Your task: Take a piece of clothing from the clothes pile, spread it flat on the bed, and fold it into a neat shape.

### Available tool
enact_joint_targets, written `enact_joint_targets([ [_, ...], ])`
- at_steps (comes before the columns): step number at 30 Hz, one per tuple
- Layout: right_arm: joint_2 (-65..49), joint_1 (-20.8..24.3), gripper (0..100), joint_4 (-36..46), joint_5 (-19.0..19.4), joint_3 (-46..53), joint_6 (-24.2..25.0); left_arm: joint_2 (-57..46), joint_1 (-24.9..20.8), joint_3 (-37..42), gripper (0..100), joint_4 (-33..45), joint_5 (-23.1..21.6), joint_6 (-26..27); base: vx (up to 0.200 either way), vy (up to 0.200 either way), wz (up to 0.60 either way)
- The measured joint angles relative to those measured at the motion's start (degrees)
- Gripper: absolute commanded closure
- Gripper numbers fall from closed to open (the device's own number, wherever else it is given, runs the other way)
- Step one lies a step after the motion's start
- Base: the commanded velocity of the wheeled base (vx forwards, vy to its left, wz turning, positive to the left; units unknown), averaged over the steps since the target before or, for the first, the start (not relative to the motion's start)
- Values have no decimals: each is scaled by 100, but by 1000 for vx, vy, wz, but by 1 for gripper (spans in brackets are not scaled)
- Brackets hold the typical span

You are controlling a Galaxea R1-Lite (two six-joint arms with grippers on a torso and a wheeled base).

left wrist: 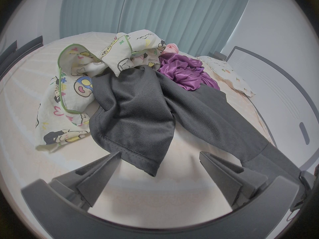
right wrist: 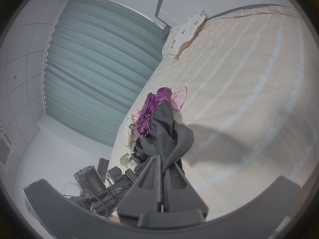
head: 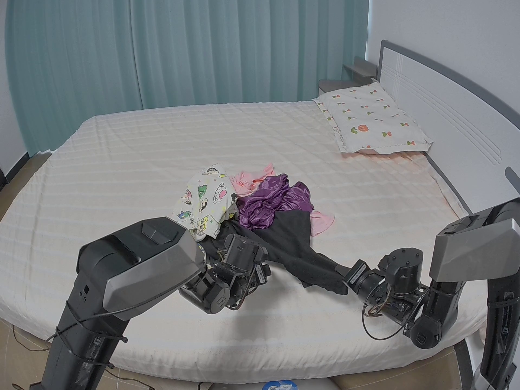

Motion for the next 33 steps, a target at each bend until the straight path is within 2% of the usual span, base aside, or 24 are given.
enact_joint_targets([
  [7,0,9,100,0,-2,2,-16,165,0,-491,0,444,321,187,0,0,0],
  [8,0,11,100,0,-2,2,-17,190,0,-583,100,466,367,202,0,0,0],
  [14,-2,16,100,0,-2,6,-24,297,11,-907,100,769,525,222,0,0,0],
  [19,-5,16,100,0,-5,6,-40,317,5,-883,100,1150,534,207,0,0,0],
  [25,-28,17,100,2,-5,17,-41,85,16,-422,100,1248,482,-195,0,0,0],
  [33,-276,27,100,5,26,2,-123,-1078,33,427,100,1243,-9,-802,0,0,0],
])
